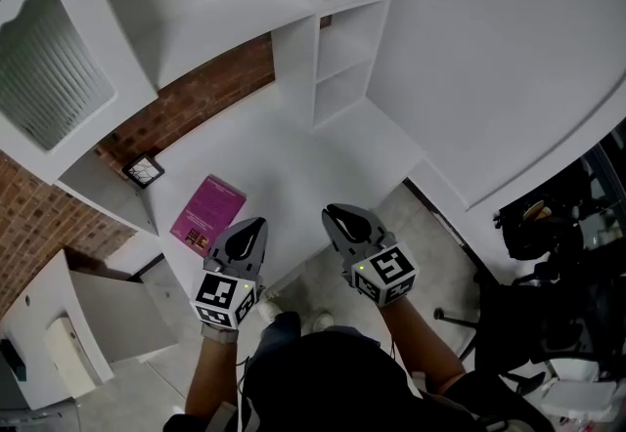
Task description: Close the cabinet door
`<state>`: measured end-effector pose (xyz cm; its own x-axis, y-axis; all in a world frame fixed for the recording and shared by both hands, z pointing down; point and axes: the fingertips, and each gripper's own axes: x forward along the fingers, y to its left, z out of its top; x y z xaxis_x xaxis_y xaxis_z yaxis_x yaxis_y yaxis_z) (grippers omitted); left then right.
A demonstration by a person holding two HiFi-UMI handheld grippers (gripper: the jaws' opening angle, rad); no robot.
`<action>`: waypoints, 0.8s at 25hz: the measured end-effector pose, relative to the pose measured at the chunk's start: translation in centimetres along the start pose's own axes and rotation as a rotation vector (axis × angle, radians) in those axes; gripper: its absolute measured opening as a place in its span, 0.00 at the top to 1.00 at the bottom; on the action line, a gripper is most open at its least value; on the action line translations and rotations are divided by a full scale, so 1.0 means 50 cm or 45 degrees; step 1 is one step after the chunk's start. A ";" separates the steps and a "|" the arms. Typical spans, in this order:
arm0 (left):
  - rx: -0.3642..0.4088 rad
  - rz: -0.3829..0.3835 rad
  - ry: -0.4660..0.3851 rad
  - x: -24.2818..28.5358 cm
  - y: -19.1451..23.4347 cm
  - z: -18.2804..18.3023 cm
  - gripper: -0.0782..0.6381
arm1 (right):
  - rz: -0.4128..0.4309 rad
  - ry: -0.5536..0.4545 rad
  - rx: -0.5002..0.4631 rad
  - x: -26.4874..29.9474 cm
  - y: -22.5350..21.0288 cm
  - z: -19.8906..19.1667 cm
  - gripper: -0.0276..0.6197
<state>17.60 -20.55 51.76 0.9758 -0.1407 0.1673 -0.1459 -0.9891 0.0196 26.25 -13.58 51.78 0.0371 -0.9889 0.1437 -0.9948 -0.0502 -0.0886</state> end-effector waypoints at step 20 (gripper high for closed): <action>-0.024 -0.016 0.021 0.045 -0.076 -0.020 0.88 | -0.054 0.044 -0.010 -0.067 -0.033 -0.042 0.88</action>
<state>20.17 -17.05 53.06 0.9748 -0.1274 0.1831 -0.1369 -0.9898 0.0400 27.55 -9.90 53.53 0.0758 -0.9805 0.1812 -0.9931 -0.0905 -0.0743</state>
